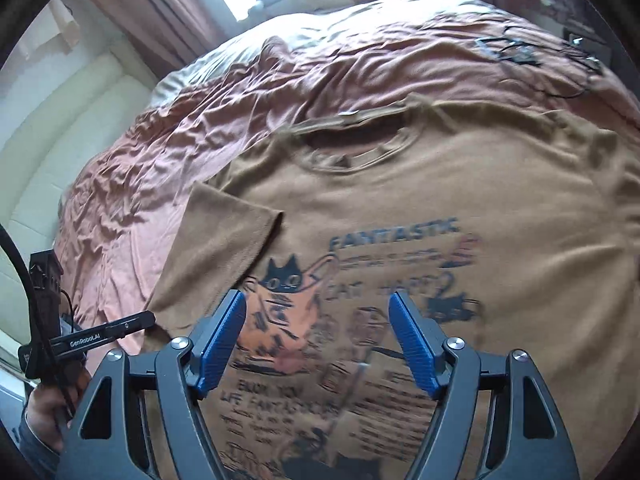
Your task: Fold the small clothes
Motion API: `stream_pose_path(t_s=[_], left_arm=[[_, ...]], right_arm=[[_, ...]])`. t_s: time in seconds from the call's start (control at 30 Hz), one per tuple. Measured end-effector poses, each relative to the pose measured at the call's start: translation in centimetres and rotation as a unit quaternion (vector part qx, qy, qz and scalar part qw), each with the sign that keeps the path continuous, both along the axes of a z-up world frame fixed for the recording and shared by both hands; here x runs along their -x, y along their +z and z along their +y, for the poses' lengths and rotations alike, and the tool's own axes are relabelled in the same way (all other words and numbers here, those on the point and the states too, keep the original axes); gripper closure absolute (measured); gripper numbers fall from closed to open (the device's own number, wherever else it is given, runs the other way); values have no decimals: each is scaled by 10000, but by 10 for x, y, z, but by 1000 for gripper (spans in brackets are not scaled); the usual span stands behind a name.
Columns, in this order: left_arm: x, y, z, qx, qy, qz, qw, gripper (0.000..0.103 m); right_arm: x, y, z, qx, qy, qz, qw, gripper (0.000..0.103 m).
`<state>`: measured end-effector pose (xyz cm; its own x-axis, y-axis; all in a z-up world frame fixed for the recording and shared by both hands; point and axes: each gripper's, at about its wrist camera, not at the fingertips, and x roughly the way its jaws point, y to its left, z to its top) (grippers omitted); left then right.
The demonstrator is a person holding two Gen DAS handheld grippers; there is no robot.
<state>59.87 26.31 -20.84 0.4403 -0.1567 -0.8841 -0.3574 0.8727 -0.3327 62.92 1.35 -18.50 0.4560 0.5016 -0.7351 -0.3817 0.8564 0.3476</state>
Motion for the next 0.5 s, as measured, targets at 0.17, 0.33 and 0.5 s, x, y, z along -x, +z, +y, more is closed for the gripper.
stream_pose_path(t_s=[0.17,0.33,0.5], left_arm=[[-7,-1,-21,-36,-116,51,9999,69],[-15,11,-43,-132,-218,-191,9995,12],[-24,23,-62,-123,-288,-318,9990,11]], right_arm=[[17,3,-42,356,-481,-138,9981,19],[26,8,-80,270,-1038,-180,9941,11],[37,8,-131,4,-1797,-278,9833,11]])
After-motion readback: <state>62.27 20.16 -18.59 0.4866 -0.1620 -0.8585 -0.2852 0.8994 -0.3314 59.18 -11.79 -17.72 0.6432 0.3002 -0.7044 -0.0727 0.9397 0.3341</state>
